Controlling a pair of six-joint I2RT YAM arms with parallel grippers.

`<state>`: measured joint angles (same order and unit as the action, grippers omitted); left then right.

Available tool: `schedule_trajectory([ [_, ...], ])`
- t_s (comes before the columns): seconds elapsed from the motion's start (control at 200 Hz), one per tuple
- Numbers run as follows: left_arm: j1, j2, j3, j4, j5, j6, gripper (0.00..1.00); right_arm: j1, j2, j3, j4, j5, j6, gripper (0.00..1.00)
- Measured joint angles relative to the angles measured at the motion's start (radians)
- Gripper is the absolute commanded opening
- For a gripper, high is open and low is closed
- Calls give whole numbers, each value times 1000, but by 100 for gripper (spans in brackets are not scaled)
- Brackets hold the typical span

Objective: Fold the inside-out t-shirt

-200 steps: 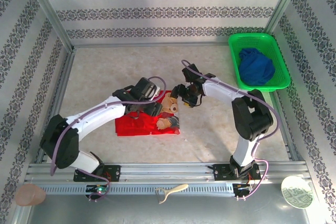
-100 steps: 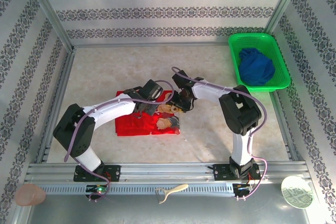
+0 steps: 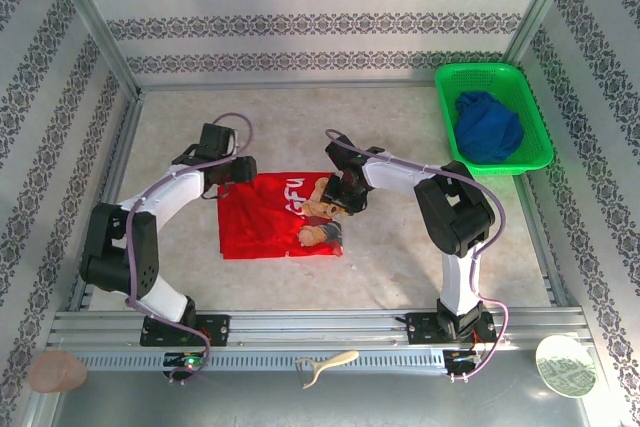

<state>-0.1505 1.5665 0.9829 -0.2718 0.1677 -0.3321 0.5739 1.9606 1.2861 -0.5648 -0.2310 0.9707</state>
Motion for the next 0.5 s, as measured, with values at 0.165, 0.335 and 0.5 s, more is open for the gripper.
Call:
schedule_trajectory([
  [0.165, 121, -8, -40, 24, 55, -89, 74, 0, 0, 2, -3, 2, 0, 45],
  [0.335, 119, -124, -40, 18, 116, -108, 75, 5, -40, 2, -47, 42, -19, 48],
  [0.5, 119, -214, -41, 13, 152, -122, 80, 18, -179, 19, -121, 70, -81, 54],
])
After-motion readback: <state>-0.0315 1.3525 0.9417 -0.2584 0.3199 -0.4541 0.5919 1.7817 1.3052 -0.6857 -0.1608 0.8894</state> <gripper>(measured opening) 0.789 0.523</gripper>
